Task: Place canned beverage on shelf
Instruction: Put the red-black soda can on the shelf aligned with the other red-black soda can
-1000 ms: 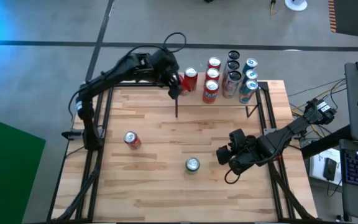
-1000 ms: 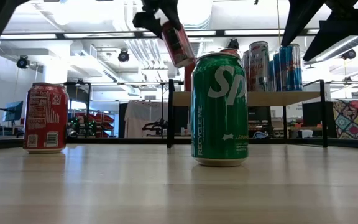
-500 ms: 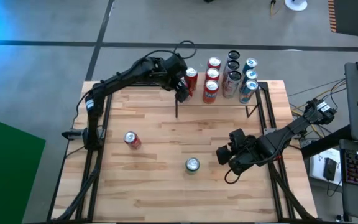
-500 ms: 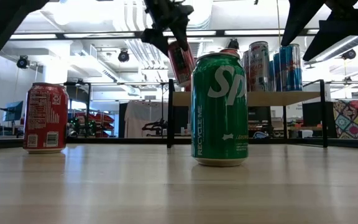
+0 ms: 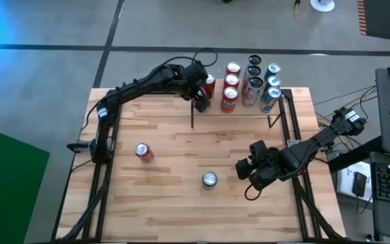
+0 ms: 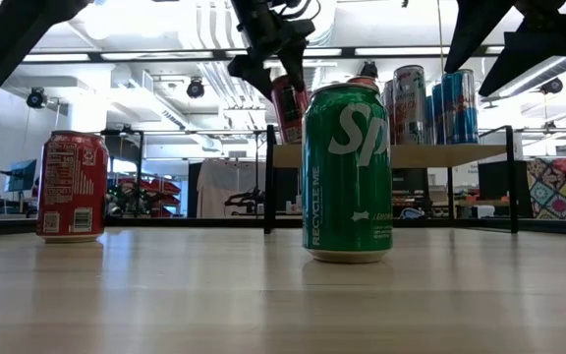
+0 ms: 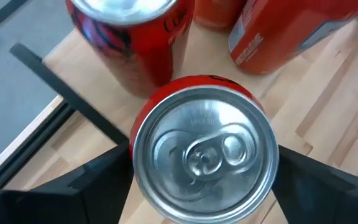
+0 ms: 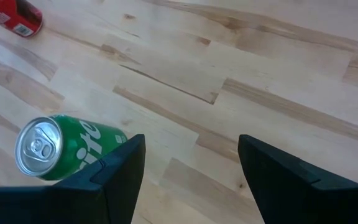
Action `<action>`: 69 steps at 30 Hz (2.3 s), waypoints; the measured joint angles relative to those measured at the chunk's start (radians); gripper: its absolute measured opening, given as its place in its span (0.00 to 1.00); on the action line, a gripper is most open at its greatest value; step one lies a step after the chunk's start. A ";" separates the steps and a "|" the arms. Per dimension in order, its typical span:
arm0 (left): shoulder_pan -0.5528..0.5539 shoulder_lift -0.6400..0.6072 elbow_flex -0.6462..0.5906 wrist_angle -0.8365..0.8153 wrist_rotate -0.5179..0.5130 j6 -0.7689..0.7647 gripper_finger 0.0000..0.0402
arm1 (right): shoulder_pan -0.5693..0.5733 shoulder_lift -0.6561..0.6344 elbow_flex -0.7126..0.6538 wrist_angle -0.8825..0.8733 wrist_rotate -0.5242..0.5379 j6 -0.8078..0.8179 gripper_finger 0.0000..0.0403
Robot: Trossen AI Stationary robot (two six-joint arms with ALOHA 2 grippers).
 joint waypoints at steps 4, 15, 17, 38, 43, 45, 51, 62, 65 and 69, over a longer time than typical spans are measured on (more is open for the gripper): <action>0.000 0.000 0.000 0.034 0.001 0.006 0.86 | 0.000 0.000 0.000 0.000 0.000 -0.002 0.61; -0.011 0.000 0.072 -0.005 -0.024 0.007 0.92 | 0.000 0.000 0.000 0.000 -0.003 0.000 0.61; -0.023 -0.003 0.074 -0.016 -0.062 0.008 0.91 | 0.000 0.000 0.000 0.000 -0.003 0.001 0.61; -0.082 -0.015 0.017 -0.090 -0.184 -0.006 0.70 | 0.031 0.000 -0.028 0.004 0.001 0.017 0.61; -0.102 -0.019 -0.038 -0.029 -0.187 -0.042 0.67 | 0.031 0.000 -0.033 0.014 0.001 0.018 0.61; -0.109 -0.019 -0.065 0.011 -0.186 -0.045 0.67 | 0.031 0.000 -0.034 0.015 0.001 0.017 0.61; -0.112 -0.021 -0.147 0.123 -0.150 -0.063 0.66 | 0.031 0.000 -0.035 0.015 0.000 0.011 0.61; -0.089 -0.021 -0.200 0.229 -0.135 -0.097 0.52 | 0.031 0.000 -0.035 0.019 -0.007 0.003 0.61; -0.068 -0.021 -0.199 0.244 -0.135 -0.102 0.48 | 0.031 0.000 -0.035 0.019 -0.007 0.002 0.61; -0.044 -0.021 -0.197 0.245 -0.134 -0.102 0.46 | 0.031 0.000 -0.035 0.019 -0.007 0.002 0.61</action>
